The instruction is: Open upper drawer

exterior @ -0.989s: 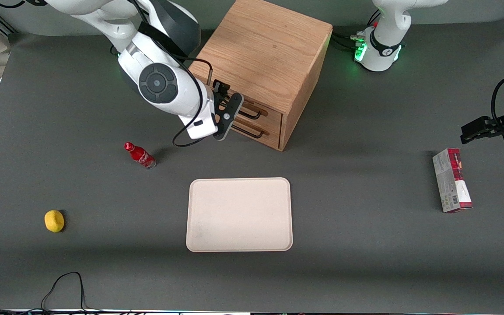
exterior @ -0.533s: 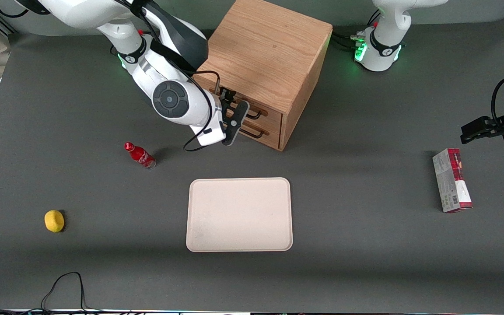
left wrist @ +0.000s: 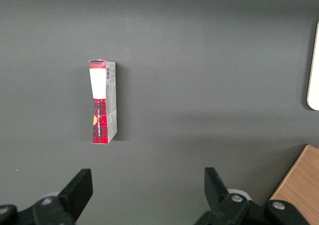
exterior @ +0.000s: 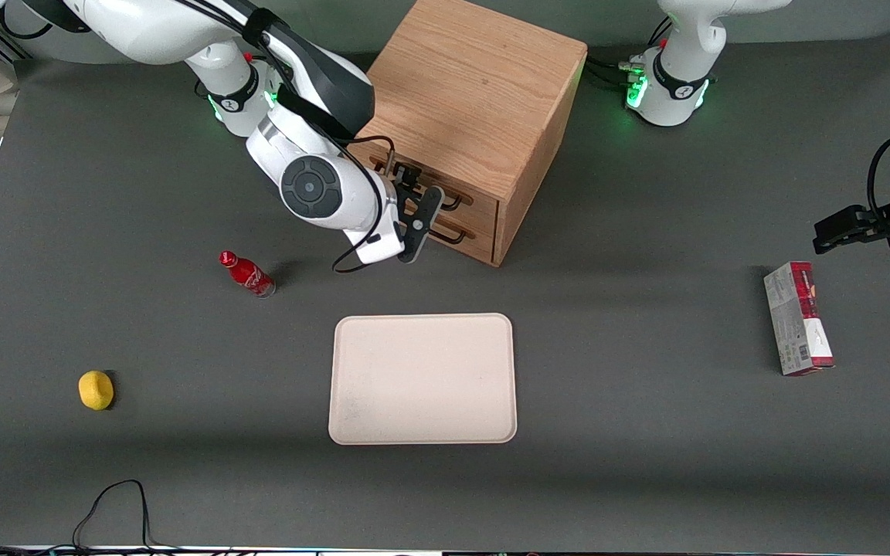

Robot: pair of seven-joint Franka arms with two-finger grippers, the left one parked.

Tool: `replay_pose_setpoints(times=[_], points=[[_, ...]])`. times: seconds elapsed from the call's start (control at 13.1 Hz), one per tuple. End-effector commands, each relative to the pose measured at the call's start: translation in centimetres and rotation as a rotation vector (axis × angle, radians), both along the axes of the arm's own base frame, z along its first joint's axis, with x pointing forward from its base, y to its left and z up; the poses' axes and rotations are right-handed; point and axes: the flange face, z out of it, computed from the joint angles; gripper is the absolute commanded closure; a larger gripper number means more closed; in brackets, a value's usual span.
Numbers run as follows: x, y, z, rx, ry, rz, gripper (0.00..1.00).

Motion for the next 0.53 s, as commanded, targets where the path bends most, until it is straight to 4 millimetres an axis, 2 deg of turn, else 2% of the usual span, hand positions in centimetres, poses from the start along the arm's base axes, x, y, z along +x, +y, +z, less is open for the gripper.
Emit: replay_pose_setpoints(times=[0.0, 0.3, 0.46], points=[[0.4, 0.2, -0.9, -0.004, -0.034, 0.036, 0.0], [1.6, -0.7, -1.4, -0.041, -0.085, 0.061, 0.0], [3.2, -1.4, -0.8, -0.021, -0.114, 0.08, 0.0]])
